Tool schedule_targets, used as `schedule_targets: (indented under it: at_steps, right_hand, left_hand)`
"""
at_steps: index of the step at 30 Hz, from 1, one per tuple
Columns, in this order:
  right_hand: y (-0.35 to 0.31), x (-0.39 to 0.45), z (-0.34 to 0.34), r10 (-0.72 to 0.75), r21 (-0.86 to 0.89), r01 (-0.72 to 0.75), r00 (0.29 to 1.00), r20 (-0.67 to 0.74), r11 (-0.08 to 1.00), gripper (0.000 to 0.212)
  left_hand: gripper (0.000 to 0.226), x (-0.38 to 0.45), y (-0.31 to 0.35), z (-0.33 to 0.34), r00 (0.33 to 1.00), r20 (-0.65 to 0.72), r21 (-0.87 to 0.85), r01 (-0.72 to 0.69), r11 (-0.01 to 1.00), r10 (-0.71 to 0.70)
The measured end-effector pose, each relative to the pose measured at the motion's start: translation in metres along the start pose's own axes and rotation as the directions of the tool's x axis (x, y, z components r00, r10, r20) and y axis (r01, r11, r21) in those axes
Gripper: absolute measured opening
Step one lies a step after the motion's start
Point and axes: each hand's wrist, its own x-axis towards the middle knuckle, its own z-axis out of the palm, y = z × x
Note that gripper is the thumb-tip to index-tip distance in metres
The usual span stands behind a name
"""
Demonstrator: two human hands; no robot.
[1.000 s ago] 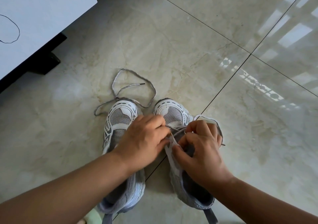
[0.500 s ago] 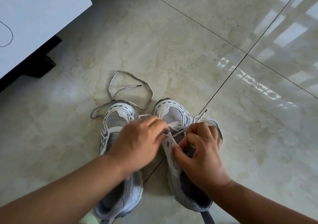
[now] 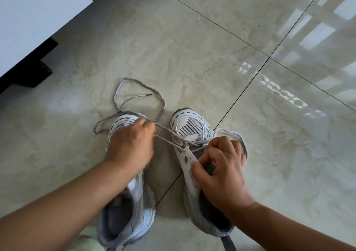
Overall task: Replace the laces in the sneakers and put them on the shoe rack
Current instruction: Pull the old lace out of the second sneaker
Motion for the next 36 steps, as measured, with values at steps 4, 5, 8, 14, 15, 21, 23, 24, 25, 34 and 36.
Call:
schedule_targets:
  at_steps: [4, 5, 8, 14, 15, 21, 23, 24, 25, 34, 36]
  right_hand:
    - [-0.001, 0.000, 0.001, 0.006, 0.016, -0.005, 1.000, -0.024, 1.000, 0.026]
    - [-0.001, 0.000, 0.001, 0.000, 0.019, 0.001, 1.000, -0.031, 1.000, 0.027]
    - [-0.002, -0.001, 0.001, -0.011, 0.018, 0.012, 0.999, -0.043, 1.000, 0.029]
    - [0.001, -0.003, -0.001, -0.003, -0.004, 0.003, 1.000, -0.018, 1.000, 0.022]
    - [0.002, -0.003, -0.001, -0.001, -0.005, 0.000, 1.000, -0.017, 1.000, 0.021]
    - [0.001, -0.002, 0.001, 0.004, 0.009, -0.004, 1.000, -0.028, 1.000, 0.022]
    - [0.000, -0.002, 0.000, 0.000, 0.027, 0.001, 0.999, -0.039, 1.000, 0.025]
    - [-0.001, -0.001, 0.000, -0.003, 0.033, 0.004, 0.999, -0.042, 0.999, 0.026]
    - [-0.001, -0.001, 0.000, -0.004, 0.034, 0.006, 0.999, -0.044, 0.999, 0.028]
    - [-0.001, -0.001, 0.001, -0.007, 0.030, 0.008, 0.999, -0.038, 1.000, 0.031]
    - [-0.001, -0.002, 0.002, -0.001, 0.026, 0.002, 0.999, -0.032, 1.000, 0.030]
  left_hand:
    - [0.022, -0.021, 0.030, 0.000, 0.989, 0.003, -0.221, -0.144, 0.964, 0.149]
    - [0.021, -0.025, 0.038, 0.002, 0.984, -0.004, -0.300, -0.170, 0.939, 0.177]
    - [0.028, -0.027, 0.043, 0.012, 0.982, -0.007, -0.403, -0.177, 0.898, 0.191]
    - [0.002, -0.010, 0.021, 0.014, 0.980, 0.004, -0.264, -0.189, 0.946, 0.197]
    - [0.004, -0.006, 0.014, 0.013, 0.988, -0.008, -0.226, -0.155, 0.962, 0.157]
    - [0.007, -0.004, 0.012, 0.008, 0.992, -0.013, -0.215, -0.127, 0.968, 0.127]
    - [0.015, -0.012, 0.028, 0.006, 0.979, 0.000, -0.300, -0.193, 0.934, 0.203]
    - [0.018, -0.015, 0.035, 0.007, 0.976, -0.006, -0.334, -0.207, 0.920, 0.217]
    - [0.021, -0.017, 0.041, 0.008, 0.976, -0.025, -0.355, -0.211, 0.911, 0.216]
    - [0.010, -0.019, 0.043, 0.017, 0.988, -0.021, -0.377, -0.152, 0.914, 0.155]
    - [0.007, -0.018, 0.043, 0.017, 0.987, -0.029, -0.397, -0.154, 0.905, 0.155]
